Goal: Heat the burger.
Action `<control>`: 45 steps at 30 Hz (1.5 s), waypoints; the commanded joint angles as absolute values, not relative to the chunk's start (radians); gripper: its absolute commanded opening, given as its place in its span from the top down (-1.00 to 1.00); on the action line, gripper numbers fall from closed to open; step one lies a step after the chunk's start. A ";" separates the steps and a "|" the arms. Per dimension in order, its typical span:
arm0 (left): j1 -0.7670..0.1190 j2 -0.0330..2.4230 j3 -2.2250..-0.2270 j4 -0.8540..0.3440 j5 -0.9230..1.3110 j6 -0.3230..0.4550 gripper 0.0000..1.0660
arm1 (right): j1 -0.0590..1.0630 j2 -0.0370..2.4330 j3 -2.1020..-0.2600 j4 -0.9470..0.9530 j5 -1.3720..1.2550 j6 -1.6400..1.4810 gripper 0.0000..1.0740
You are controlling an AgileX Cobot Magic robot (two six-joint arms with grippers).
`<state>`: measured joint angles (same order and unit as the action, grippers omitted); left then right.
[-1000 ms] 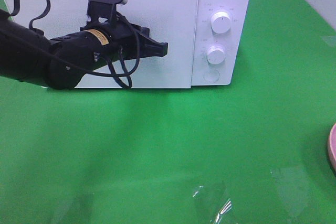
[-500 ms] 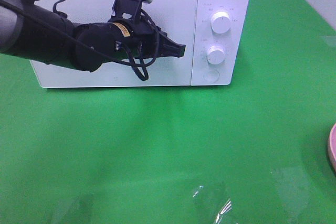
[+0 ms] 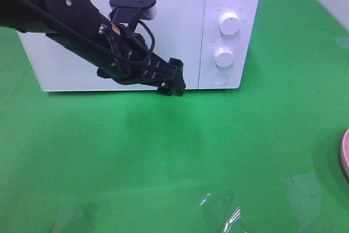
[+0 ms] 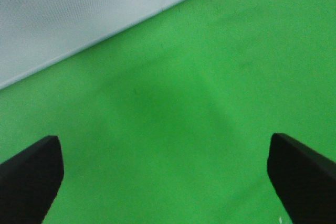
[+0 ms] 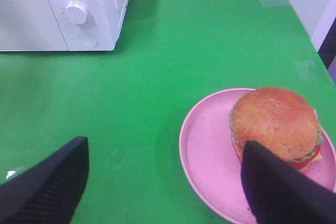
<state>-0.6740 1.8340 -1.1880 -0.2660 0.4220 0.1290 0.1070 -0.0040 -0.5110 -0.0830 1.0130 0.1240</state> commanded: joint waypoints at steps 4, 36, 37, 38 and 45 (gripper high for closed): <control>-0.677 1.775 -1.196 -0.272 0.679 0.094 -0.88 | 0.099 -0.030 -0.508 -0.085 1.004 0.112 -0.42; -0.139 1.404 -1.194 -0.119 1.208 0.083 -0.88 | 0.099 -0.030 -0.508 -0.085 1.004 0.112 -0.42; -0.139 1.404 -1.194 -0.119 1.208 0.083 -0.88 | 0.099 -0.030 -0.508 -0.085 1.004 0.112 -0.42; -0.121 1.395 -1.191 -0.118 1.214 0.088 -0.88 | 0.099 -0.030 -0.508 -0.085 1.004 0.112 -0.42; -0.057 1.264 -1.044 -0.119 1.173 0.093 -0.88 | 0.099 -0.030 -0.508 -0.085 1.004 0.112 -0.42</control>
<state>-0.0680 1.3170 -1.1140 -0.1140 1.1910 0.0880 0.1070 -0.0040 -0.5110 -0.0830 1.0130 0.1240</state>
